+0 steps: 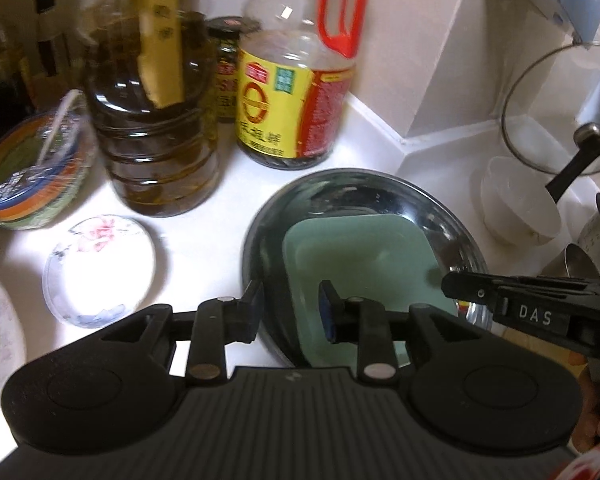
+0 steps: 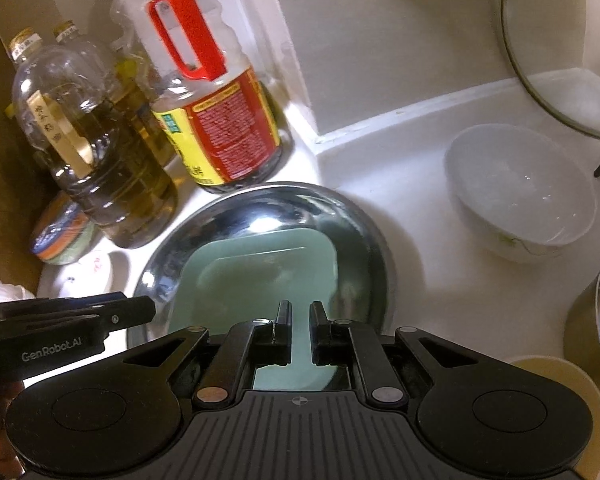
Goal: Organize plates and bowls
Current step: 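Open the right tool to release the green plate, then move the right tool to the small floral saucer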
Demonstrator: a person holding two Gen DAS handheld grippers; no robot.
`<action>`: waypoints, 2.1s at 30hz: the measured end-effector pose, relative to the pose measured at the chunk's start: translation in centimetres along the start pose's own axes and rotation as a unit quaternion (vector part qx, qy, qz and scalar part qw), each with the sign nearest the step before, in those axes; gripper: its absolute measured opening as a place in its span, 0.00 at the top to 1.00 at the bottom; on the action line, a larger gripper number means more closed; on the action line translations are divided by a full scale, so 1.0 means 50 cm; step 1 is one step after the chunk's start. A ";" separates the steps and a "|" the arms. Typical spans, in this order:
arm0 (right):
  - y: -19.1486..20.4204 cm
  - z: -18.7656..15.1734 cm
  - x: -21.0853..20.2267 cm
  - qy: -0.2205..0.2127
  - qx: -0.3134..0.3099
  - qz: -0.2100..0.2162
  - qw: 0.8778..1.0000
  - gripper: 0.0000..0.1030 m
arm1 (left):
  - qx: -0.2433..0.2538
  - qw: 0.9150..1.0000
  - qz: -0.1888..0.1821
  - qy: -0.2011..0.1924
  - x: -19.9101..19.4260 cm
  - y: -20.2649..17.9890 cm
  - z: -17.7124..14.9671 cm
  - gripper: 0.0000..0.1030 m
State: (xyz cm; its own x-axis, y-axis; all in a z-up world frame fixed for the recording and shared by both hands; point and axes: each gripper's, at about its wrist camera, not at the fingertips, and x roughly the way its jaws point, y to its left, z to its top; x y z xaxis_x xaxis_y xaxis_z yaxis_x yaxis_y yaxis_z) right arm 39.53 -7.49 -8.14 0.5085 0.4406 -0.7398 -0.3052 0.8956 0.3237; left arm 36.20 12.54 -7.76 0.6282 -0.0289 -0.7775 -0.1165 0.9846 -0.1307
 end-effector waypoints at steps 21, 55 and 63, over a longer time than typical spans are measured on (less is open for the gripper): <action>0.167 -0.012 0.029 -0.007 -0.082 0.124 0.989 0.45 | -0.108 0.988 0.109 -0.027 -0.099 0.162 -0.074 0.68; 0.250 0.054 0.186 0.031 -0.147 0.175 0.973 0.59 | -0.199 0.967 0.157 -0.038 -0.023 0.200 -0.057 0.60; 0.282 0.064 0.242 0.044 -0.172 0.177 0.968 0.68 | -0.227 0.959 0.169 -0.036 -0.003 0.214 -0.054 0.66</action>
State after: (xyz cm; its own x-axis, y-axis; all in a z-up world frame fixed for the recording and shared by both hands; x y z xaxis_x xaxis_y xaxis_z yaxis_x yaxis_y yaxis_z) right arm 43.97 10.66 -10.63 0.2558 0.6961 -0.6708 -0.7059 0.6087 0.3624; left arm 32.79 22.61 -10.68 0.5453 0.3071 -0.7800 -0.6348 0.7589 -0.1450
